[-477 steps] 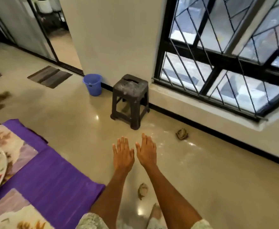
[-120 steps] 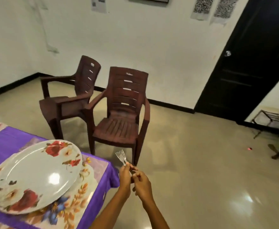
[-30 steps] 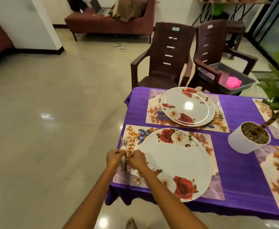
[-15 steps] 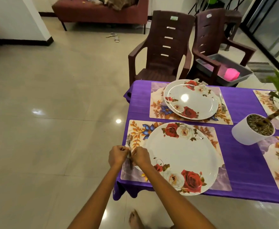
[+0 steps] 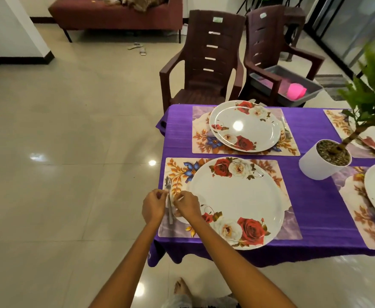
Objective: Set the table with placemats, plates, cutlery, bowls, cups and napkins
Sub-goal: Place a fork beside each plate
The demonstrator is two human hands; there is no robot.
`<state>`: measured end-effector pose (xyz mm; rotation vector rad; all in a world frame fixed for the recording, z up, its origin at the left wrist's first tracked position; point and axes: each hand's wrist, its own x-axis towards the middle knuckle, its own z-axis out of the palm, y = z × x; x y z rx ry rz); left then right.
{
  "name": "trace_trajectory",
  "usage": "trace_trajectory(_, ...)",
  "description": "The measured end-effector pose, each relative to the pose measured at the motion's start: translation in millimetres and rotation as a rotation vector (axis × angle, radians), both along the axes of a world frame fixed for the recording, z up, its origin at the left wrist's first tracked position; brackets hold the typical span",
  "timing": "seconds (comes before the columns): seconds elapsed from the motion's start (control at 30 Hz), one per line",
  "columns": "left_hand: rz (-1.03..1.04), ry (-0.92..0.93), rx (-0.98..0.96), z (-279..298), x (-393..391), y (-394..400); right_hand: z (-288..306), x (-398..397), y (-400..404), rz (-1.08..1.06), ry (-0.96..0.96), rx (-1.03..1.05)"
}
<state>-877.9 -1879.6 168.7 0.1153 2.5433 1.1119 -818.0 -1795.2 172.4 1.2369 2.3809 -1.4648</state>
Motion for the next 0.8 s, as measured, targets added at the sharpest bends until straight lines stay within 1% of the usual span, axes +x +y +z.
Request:
trace_trajectory(0.07, -0.008, 0.033, 0.141, 8.9, 5.8, 8.6, 9.4, 7.6, 6.0, -0.116, 0.136, -0.027)
trace_trajectory(0.13, -0.1, 0.01, 0.291, 23.7, 15.1, 29.1, 24.1, 21.8, 17.6, -0.214, 0.275, -0.048)
trace_trajectory(0.23, -0.191, -0.085, 0.522, 48.6, 41.9, 74.7, 46.6, 52.6, 46.1, -0.357, 0.469, -0.048)
trace_trajectory(0.3, -0.22, -0.187, 0.641, 61.9, 68.7, 110.4, 60.7, 80.0, 74.7, -0.484, 0.542, -0.027)
trace_trajectory(0.4, -0.276, -0.337, 0.75, 68.8, 111.6, 157.5, 72.1, 127.0, 120.9, -0.575, 0.565, 0.024)
trace_trajectory(0.47, -0.326, -0.449, 0.811, 69.4, 145.6, 189.0, 73.9, 163.6, 151.8, -0.593, 0.529, 0.054)
trace_trajectory(0.57, -0.381, -0.613, 0.843, 65.3, 197.3, 235.6, 66.1, 220.7, 188.2, -0.63, 0.452, 0.083)
trace_trajectory(0.67, -0.395, -0.795, 0.846, 60.0, 252.7, 287.0, 56.2, 280.9, 224.8, -0.668, 0.383, 0.133)
trace_trajectory(0.73, -0.41, -0.843, 0.804, 54.2, 290.2, 322.1, 50.9, 321.5, 253.8, -0.673, 0.396, 0.099)
trace_trajectory(0.8, -0.43, -0.814, 0.736, 43.5, 327.6, 357.7, 48.9, 360.6, 286.9, -0.669, 0.366, 0.107)
